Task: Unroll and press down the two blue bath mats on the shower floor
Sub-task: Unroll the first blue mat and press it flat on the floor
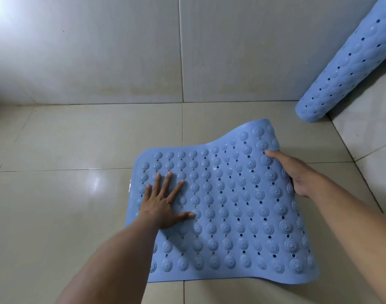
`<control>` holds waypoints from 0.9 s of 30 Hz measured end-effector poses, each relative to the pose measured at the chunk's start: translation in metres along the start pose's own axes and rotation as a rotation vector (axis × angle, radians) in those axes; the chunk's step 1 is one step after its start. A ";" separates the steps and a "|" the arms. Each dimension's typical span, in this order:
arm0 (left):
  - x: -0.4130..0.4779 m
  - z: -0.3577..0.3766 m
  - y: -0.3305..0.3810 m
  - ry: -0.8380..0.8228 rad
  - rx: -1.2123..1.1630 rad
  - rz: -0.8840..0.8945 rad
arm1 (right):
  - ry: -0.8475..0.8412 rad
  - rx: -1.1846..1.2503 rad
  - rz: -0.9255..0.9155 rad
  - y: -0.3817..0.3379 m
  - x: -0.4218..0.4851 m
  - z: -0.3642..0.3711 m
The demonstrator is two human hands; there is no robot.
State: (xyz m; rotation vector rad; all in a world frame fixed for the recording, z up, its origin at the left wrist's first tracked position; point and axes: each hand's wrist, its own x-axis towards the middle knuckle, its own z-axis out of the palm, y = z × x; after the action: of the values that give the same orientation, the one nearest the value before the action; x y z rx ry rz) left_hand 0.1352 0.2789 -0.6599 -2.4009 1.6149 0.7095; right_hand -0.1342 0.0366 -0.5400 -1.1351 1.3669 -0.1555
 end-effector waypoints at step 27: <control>-0.003 -0.020 -0.002 -0.192 -0.047 -0.106 | 0.484 -0.359 -0.121 0.004 0.010 -0.070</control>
State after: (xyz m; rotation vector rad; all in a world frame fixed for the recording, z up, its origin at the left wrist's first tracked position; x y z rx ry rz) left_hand 0.1419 0.2739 -0.6415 -2.3471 1.4006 0.9346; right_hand -0.1905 -0.0055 -0.5358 -1.5492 1.8016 -0.2955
